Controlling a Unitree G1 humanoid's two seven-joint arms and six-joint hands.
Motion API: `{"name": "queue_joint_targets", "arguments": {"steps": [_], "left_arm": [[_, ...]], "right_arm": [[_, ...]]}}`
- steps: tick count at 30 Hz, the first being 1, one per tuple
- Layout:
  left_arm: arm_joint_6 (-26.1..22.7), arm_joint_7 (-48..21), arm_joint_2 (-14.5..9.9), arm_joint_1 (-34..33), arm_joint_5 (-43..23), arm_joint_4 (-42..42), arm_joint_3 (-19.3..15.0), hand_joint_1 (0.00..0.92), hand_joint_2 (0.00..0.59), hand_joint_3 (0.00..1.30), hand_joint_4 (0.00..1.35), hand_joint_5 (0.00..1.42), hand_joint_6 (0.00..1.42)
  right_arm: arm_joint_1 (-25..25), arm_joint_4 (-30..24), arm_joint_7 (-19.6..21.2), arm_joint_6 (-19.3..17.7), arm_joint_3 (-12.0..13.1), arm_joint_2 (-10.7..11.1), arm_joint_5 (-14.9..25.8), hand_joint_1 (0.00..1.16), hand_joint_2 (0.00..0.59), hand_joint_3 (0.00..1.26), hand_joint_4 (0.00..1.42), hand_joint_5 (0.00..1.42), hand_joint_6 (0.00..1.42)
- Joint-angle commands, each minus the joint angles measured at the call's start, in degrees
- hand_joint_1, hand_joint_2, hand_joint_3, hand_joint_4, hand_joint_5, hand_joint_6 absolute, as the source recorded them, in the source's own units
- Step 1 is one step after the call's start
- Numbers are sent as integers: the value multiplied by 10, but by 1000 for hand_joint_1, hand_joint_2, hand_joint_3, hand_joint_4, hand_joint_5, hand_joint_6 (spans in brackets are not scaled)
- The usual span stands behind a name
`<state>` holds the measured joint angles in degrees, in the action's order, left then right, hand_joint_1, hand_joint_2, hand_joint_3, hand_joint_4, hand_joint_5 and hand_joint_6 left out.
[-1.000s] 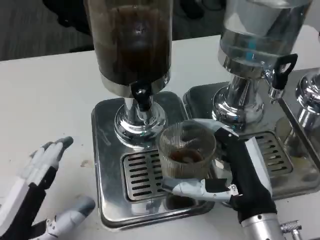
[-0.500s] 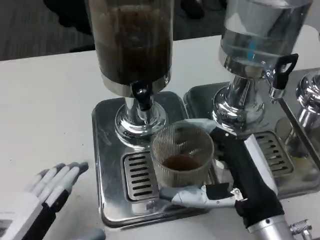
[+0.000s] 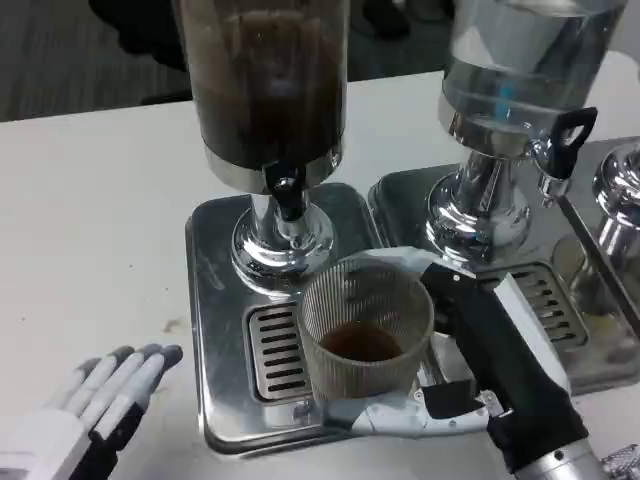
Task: Grasp the cup under the faucet to collect the drink, then remove the cup.
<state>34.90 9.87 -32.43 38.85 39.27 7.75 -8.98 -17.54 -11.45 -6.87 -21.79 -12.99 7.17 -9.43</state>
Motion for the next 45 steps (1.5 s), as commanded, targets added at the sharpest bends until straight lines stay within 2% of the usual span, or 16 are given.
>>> {"name": "queue_joint_targets", "arguments": {"steps": [1,8,19,25,38,45], "left_arm": [[-15,16,20,13,16,17,-6,0,107,0,0,0,0],[-36,13,39,6,32,37,7,0,105,0,0,0,0],[-54,12,55,7,43,61,15,0,107,0,0,0,0],[-53,35,67,8,53,66,11,0,118,0,0,0,0],[-43,41,59,-3,58,59,19,0,121,0,0,0,0],[-29,43,61,-2,36,37,19,0,137,0,0,0,0]], "right_arm": [[0,-27,-10,3,5,1,27,1053,86,877,947,963,1287],[1,-32,-25,3,19,11,42,1050,87,877,947,963,1287],[-1,-34,-29,8,26,10,52,1049,87,877,947,963,1287],[-4,-37,-27,13,29,9,53,1049,87,877,947,963,1287],[-8,-38,-26,15,27,6,52,1045,87,877,947,974,1287],[-14,-39,-21,14,28,3,49,1039,86,877,947,974,1287]]}}
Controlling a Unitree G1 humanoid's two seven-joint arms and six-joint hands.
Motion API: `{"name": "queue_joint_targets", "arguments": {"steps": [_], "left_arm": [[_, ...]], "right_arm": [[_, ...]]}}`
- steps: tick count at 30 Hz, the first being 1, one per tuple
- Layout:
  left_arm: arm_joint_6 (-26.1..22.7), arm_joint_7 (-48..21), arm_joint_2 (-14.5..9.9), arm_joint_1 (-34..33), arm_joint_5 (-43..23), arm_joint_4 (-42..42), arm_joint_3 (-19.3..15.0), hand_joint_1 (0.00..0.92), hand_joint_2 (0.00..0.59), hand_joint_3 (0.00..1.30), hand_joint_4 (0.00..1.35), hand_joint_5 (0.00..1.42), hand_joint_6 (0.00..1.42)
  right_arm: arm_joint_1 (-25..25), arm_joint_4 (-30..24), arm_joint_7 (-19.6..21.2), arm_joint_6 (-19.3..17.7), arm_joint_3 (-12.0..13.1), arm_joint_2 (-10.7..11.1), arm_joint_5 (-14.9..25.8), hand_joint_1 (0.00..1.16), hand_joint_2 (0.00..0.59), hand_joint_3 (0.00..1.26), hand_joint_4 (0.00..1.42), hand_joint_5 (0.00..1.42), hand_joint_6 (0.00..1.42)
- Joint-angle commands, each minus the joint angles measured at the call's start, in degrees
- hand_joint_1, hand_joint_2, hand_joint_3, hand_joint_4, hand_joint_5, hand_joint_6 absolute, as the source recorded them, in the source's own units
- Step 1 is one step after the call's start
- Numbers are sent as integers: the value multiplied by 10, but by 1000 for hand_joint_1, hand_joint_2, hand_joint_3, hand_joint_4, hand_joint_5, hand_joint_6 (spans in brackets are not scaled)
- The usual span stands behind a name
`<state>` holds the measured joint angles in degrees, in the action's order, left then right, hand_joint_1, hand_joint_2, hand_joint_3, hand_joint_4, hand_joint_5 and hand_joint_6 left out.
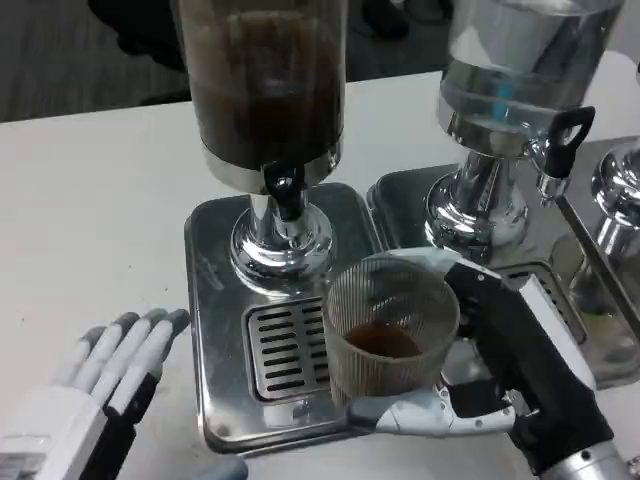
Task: Grasp the cup under the faucet to collect the drink, then remove the cup.
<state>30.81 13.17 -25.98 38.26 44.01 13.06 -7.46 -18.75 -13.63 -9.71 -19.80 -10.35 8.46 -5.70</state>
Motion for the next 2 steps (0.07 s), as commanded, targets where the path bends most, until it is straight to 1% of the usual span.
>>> {"name": "queue_joint_targets", "arguments": {"steps": [1,2], "left_arm": [[14,10,-4,3,-10,-18,4,0,138,0,0,0,0],[15,11,-4,2,-9,-19,4,0,139,0,0,0,0]], "right_arm": [[-3,-17,8,-7,2,-10,11,1039,86,877,947,974,1287],[-2,-16,8,-8,2,-10,11,1038,86,877,947,974,1287]]}}
